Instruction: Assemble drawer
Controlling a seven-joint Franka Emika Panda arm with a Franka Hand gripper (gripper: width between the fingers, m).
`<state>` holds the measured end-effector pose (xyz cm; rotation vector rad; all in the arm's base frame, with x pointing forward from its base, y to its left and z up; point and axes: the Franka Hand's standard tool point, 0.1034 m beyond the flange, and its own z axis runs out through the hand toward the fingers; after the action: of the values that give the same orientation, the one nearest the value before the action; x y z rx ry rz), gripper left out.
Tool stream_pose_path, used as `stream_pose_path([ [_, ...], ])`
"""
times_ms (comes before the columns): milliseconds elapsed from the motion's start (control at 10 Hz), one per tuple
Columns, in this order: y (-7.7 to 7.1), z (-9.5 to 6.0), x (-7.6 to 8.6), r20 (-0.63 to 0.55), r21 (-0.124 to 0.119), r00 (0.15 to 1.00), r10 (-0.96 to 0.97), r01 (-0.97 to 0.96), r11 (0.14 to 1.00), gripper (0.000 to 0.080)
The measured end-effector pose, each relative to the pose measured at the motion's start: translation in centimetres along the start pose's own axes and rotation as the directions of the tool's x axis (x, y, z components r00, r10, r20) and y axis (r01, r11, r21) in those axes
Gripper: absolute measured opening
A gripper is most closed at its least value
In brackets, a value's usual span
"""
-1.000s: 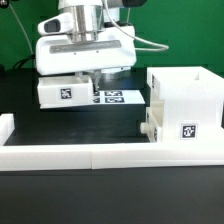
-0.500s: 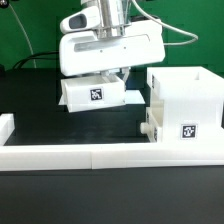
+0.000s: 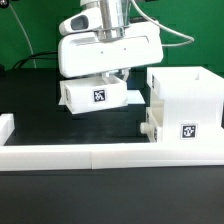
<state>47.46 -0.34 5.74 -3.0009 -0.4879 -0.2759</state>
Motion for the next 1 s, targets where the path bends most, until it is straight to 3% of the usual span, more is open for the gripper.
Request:
stream_pose_path([
  [100,0.0,0.0,0.0,0.002,0.001,0.997,-0.081,0.081,0.997,0.0041],
  [600,0.6,-0.6,3.7,0.022,0.025,0.878,-0.478,0.477,0.878,0.0041],
  [1000,0.9,-0.5,3.5,0.025,0.028,0.752,-0.659,0.658,0.752,0.0041],
])
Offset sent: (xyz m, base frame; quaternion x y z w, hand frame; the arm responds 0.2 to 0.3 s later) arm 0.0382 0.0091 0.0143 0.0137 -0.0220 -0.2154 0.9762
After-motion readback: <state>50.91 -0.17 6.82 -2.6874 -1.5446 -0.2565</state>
